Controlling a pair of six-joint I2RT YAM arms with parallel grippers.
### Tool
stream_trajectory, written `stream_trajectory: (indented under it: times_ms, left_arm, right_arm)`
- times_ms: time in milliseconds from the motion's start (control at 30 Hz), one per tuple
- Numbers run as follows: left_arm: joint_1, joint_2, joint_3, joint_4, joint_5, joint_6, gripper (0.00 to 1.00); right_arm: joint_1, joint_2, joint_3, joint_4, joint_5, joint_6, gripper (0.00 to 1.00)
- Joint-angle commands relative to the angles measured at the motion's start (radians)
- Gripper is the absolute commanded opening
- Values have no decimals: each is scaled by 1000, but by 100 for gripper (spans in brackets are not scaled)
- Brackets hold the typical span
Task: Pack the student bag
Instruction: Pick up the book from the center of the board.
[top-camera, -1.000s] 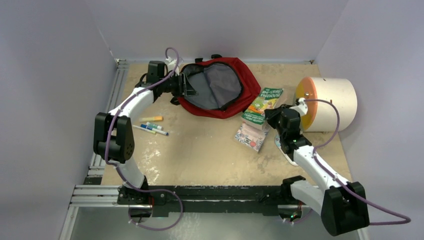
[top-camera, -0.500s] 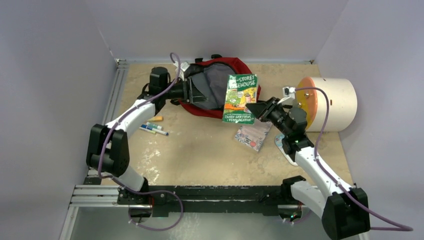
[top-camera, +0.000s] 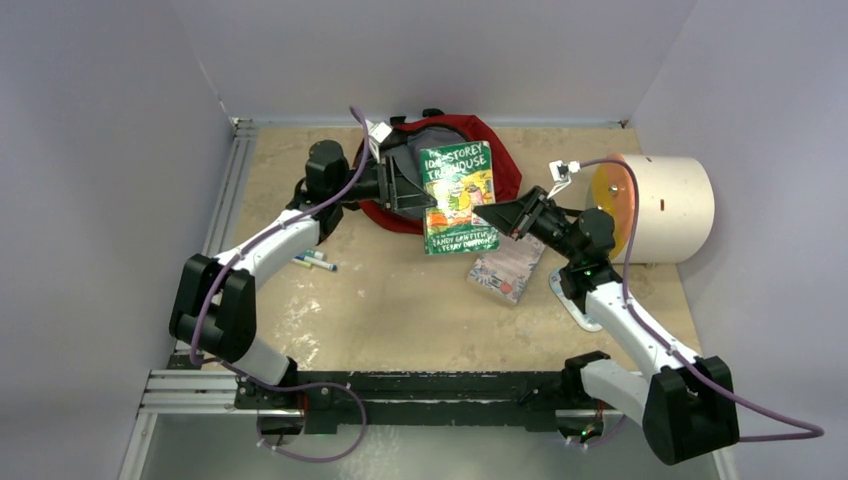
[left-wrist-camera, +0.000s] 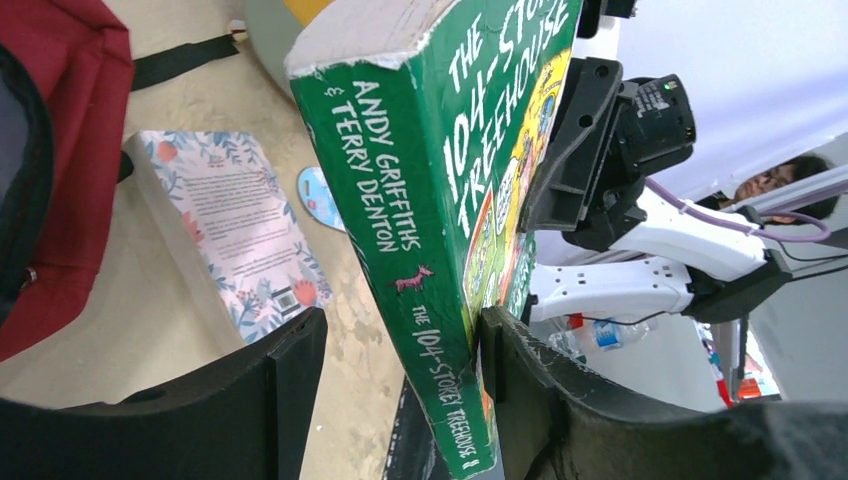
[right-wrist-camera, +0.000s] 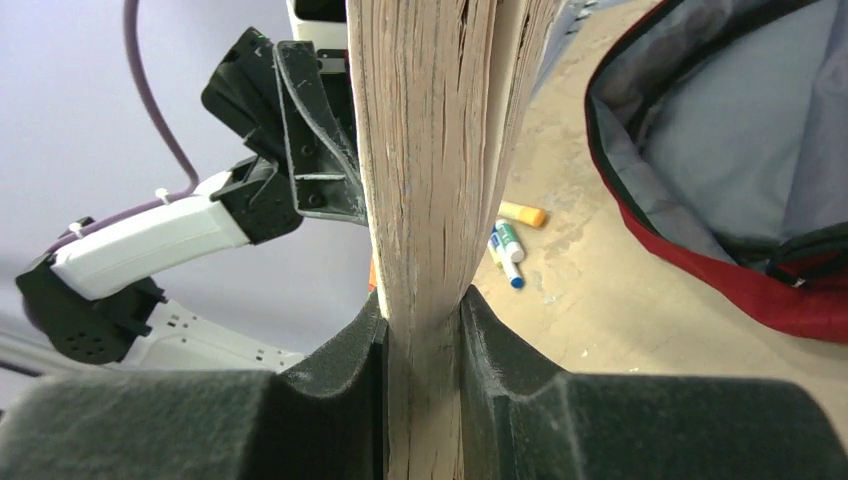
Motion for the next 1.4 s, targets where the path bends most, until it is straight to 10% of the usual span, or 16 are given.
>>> stream_trajectory:
  times_ms: [0,67,300,633,967,1367]
  left_arm:
    - [-17,-8,-4,120,27,-48,57]
    - [-24,-5,-1,147,36,-76,56]
    - [-33,-8,45,141,56,-119,0]
    - [-24,-95,102,-26,25,-65,0]
    - [-18,-261,113,-49,-83,225,0]
    - [-19,-407,55,245,-390,277,0]
  right_arm:
    - [7,-12,29,246,-72,102,0]
    - [8,-5,32,249,-79,112,0]
    - [11,3,66,177,-63,54,0]
    - [10,-62,235,-312,169,-314,69]
    - [10,-154,194,-259,106,-354,90]
    - [10,-161,73,339,93,70,95]
